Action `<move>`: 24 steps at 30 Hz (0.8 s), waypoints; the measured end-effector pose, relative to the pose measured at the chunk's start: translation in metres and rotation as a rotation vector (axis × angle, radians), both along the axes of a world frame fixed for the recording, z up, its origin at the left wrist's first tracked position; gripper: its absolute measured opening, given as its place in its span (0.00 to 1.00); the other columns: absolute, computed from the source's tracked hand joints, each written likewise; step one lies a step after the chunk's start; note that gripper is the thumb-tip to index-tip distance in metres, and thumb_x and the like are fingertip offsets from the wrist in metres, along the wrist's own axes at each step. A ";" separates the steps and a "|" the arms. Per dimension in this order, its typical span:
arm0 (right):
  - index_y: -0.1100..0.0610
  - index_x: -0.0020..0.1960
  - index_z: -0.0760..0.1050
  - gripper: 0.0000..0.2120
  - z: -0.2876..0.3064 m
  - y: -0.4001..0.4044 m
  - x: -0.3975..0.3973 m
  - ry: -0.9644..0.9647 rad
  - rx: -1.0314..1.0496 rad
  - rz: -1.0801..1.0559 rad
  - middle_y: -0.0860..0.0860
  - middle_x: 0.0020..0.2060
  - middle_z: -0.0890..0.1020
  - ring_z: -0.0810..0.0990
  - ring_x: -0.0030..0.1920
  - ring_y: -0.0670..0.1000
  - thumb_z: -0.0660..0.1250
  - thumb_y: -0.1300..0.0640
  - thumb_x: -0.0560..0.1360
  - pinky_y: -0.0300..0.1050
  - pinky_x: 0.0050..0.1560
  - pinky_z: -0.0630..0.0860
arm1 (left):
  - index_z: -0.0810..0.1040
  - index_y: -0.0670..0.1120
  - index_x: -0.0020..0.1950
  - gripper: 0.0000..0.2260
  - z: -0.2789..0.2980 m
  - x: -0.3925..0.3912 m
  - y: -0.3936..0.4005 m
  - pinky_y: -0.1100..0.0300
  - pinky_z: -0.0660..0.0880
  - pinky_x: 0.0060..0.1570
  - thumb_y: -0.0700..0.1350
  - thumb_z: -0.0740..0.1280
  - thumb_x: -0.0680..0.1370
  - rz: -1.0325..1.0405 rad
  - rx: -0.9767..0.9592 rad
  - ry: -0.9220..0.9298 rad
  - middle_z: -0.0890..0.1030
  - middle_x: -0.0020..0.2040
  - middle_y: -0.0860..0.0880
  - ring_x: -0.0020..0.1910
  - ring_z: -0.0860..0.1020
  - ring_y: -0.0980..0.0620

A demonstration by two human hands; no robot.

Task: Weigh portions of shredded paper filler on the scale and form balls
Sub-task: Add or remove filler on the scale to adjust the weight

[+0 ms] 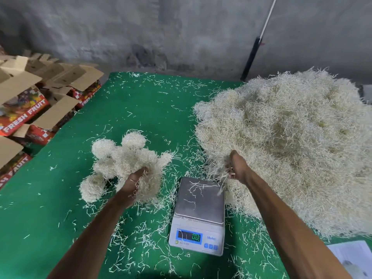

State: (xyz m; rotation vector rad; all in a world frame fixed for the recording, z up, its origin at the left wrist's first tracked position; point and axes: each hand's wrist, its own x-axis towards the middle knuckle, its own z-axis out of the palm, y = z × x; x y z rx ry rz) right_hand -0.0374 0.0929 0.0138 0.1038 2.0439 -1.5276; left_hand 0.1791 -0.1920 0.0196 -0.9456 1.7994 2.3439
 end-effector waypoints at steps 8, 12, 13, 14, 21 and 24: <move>0.58 0.80 0.61 0.38 0.022 0.031 -0.042 -0.025 -0.259 -0.312 0.61 0.68 0.73 0.79 0.60 0.62 0.65 0.36 0.80 0.62 0.62 0.80 | 0.80 0.45 0.59 0.20 -0.009 -0.008 0.020 0.43 0.71 0.67 0.58 0.63 0.78 -0.140 -0.071 -0.027 0.85 0.55 0.42 0.54 0.84 0.45; 0.70 0.81 0.47 0.42 -0.018 0.023 -0.013 0.213 0.387 -0.200 0.57 0.45 0.80 0.78 0.41 0.52 0.67 0.48 0.83 0.48 0.43 0.81 | 0.75 0.42 0.68 0.23 -0.018 -0.015 0.031 0.45 0.71 0.66 0.56 0.61 0.81 -0.195 -0.083 -0.060 0.74 0.69 0.38 0.67 0.75 0.40; 0.69 0.81 0.47 0.41 -0.024 0.018 -0.006 0.310 0.456 -0.171 0.56 0.41 0.80 0.79 0.36 0.51 0.66 0.49 0.84 0.45 0.38 0.81 | 0.77 0.46 0.62 0.19 -0.015 -0.018 0.036 0.53 0.75 0.58 0.57 0.62 0.79 -0.215 -0.092 -0.057 0.77 0.66 0.43 0.61 0.79 0.48; 0.67 0.81 0.50 0.38 -0.026 0.014 0.000 0.392 0.455 -0.121 0.56 0.38 0.81 0.79 0.32 0.50 0.66 0.48 0.84 0.41 0.32 0.79 | 0.77 0.51 0.58 0.15 -0.013 -0.019 0.040 0.59 0.74 0.54 0.58 0.63 0.77 -0.230 -0.084 -0.061 0.76 0.63 0.49 0.56 0.80 0.54; 0.53 0.51 0.79 0.24 -0.001 -0.027 0.044 0.000 -0.154 0.529 0.53 0.36 0.85 0.79 0.31 0.49 0.68 0.32 0.77 0.41 0.37 0.79 | 0.79 0.52 0.54 0.13 -0.015 -0.033 0.056 0.58 0.59 0.64 0.57 0.67 0.74 -0.356 -0.119 -0.060 0.70 0.72 0.47 0.63 0.71 0.55; 0.59 0.36 0.79 0.22 0.001 -0.027 0.037 0.071 -0.145 0.494 0.50 0.25 0.78 0.73 0.24 0.46 0.72 0.43 0.79 0.35 0.33 0.75 | 0.78 0.48 0.62 0.25 -0.016 -0.032 0.059 0.56 0.58 0.66 0.61 0.63 0.71 -0.369 -0.176 -0.036 0.69 0.71 0.49 0.68 0.65 0.55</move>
